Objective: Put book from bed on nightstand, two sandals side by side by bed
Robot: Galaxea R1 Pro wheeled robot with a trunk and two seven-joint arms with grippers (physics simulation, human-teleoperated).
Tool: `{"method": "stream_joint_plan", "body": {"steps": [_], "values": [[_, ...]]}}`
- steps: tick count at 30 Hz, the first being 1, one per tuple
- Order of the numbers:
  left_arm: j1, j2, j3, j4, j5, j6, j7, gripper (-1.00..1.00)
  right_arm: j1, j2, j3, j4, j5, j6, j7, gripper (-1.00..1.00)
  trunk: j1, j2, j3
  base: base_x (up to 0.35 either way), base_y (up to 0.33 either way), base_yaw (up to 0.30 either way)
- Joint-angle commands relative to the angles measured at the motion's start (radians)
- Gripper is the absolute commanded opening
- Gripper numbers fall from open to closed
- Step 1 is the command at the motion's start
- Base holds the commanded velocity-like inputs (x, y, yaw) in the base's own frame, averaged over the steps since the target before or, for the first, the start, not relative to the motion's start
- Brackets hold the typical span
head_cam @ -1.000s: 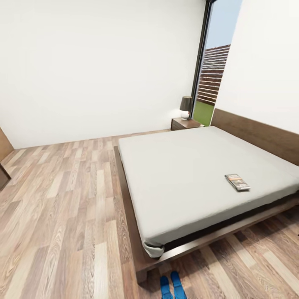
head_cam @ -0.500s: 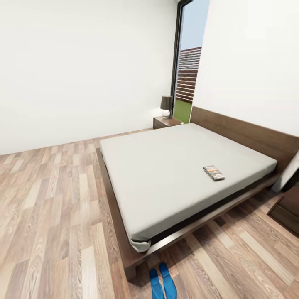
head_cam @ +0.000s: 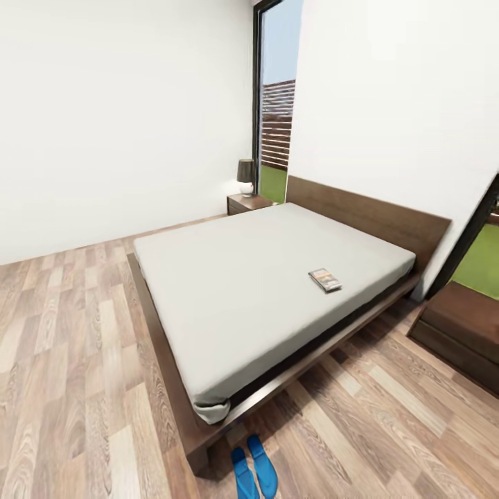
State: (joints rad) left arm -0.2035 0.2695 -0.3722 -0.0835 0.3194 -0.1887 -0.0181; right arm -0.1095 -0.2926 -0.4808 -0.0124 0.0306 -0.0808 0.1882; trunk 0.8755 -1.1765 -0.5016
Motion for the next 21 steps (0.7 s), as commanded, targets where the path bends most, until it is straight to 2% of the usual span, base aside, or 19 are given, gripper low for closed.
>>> {"method": "stream_joint_plan", "body": {"steps": [1, 21], "values": [[0.0, 0.0, -0.008, 0.0, 0.01, -0.003, -0.002, 1.0, -0.001, 0.0, -0.006, 0.002, 0.003, -0.004, 0.004, 1.0, 0.0, -0.001, -0.001, -0.003, 0.0, -0.286], [0.001, -0.001, -0.01, 0.0, 0.01, -0.003, -0.002, 1.0, -0.001, 0.0, -0.006, 0.002, 0.002, -0.004, 0.004, 1.0, 0.0, -0.001, -0.001, -0.001, 0.0, -0.286]]}}
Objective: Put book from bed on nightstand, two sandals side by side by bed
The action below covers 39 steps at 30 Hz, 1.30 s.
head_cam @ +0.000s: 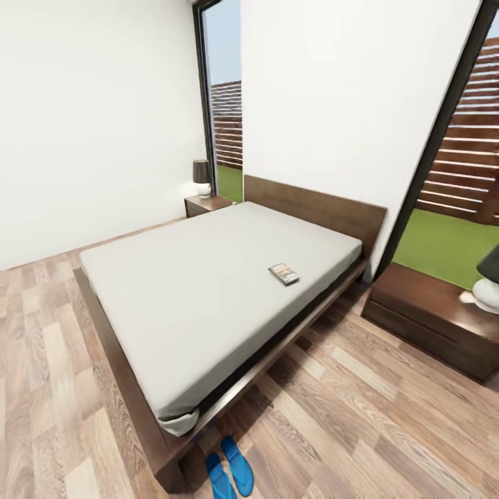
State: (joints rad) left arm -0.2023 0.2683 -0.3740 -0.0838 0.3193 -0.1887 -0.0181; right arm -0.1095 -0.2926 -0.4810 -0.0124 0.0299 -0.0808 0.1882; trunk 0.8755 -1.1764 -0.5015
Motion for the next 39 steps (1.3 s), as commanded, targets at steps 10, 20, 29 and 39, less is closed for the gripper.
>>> {"method": "stream_joint_plan", "body": {"steps": [10, 20, 29, 39], "values": [[0.0, 0.001, -0.009, 0.0, 0.009, -0.004, -0.002, 1.0, -0.001, 0.0, -0.006, 0.002, 0.004, -0.004, 0.004, 1.0, 0.0, -0.001, -0.001, 0.0, 0.0, -0.287], [0.0, 0.0, -0.01, 0.0, 0.009, -0.004, -0.002, 1.0, -0.001, 0.0, -0.005, 0.002, 0.004, -0.004, 0.004, 1.0, 0.0, -0.001, -0.001, 0.0, 0.0, -0.287], [0.0, 0.001, -0.011, 0.001, 0.009, -0.005, -0.002, 1.0, -0.001, 0.0, -0.005, 0.002, 0.004, -0.004, 0.004, 1.0, 0.0, -0.001, -0.001, 0.0, 0.0, -0.286], [0.0, 0.002, -0.011, 0.0, 0.009, -0.005, -0.002, 1.0, -0.001, 0.001, -0.005, 0.002, 0.006, -0.004, 0.004, 1.0, 0.0, -0.001, -0.001, 0.0, 0.0, -0.287]]}}
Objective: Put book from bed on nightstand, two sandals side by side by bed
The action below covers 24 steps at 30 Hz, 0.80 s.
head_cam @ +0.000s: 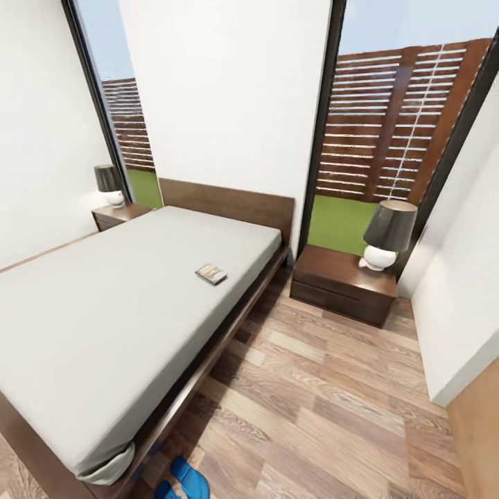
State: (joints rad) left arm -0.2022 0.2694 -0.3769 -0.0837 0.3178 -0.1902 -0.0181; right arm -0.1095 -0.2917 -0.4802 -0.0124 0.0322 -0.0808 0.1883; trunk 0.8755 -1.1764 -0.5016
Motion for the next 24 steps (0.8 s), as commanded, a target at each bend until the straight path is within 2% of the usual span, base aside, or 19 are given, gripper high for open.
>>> {"method": "stream_joint_plan", "body": {"steps": [1, 12, 24], "values": [[0.0, 0.0, -0.008, 0.0, 0.01, -0.003, -0.002, 1.0, -0.001, 0.0, -0.006, 0.002, 0.004, -0.004, 0.003, 1.0, 0.0, -0.001, -0.001, 0.0, 0.0, -0.286], [0.001, 0.0, -0.008, 0.0, 0.01, -0.003, -0.002, 1.0, -0.001, 0.0, -0.003, -0.004, 0.011, -0.004, 0.004, 1.0, 0.0, -0.001, -0.001, 0.0, 0.0, -0.267], [0.002, 0.0, -0.009, -0.001, 0.01, -0.003, 0.0, 1.0, -0.003, -0.002, 0.007, -0.042, 0.011, 0.0, 0.004, 1.0, 0.0, -0.001, -0.001, 0.0, 0.0, -0.073]]}}
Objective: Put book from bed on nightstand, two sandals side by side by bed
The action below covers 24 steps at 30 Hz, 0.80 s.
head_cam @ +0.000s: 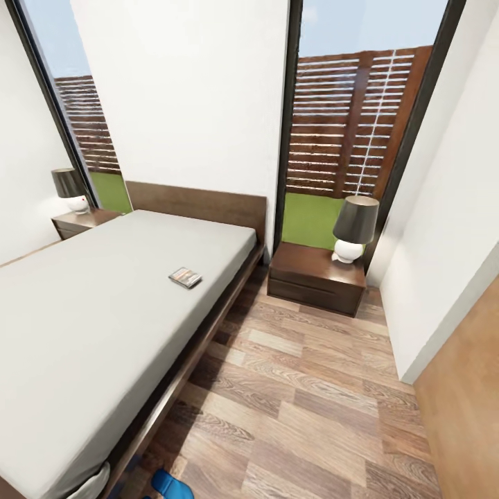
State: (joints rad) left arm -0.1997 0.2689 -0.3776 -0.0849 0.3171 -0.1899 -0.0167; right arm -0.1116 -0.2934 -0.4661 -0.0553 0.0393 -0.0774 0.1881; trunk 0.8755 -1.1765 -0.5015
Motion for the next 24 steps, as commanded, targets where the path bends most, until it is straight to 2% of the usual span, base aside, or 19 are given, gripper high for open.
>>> {"method": "stream_joint_plan", "body": {"steps": [1, 10, 16, 24], "values": [[-0.001, 0.0, -0.008, 0.001, 0.01, -0.003, -0.002, 1.0, -0.001, 0.0, -0.007, 0.001, 0.004, -0.003, 0.004, 1.0, 0.0, -0.001, -0.001, 0.0, 0.0, -0.02], [-0.001, 0.0, -0.009, 0.001, 0.01, -0.002, -0.001, 1.0, -0.006, 0.001, -0.006, -0.114, 0.002, 0.005, 0.003, 1.0, 0.0, -0.001, -0.001, 0.0, 0.0, -0.008], [-0.001, 0.0, -0.009, 0.001, 0.009, -0.003, 0.0, 1.0, -0.014, 0.002, -0.005, -0.153, 0.003, 0.019, 0.002, 1.0, 0.0, -0.001, -0.001, 0.0, 0.0, -0.002], [-0.001, 0.0, -0.009, 0.001, 0.008, -0.003, 0.0, 1.0, -0.087, 0.0, -0.001, -0.176, 0.007, 0.124, 0.005, 1.0, 0.0, -0.001, -0.001, 0.0, 0.0, 0.0]]}}
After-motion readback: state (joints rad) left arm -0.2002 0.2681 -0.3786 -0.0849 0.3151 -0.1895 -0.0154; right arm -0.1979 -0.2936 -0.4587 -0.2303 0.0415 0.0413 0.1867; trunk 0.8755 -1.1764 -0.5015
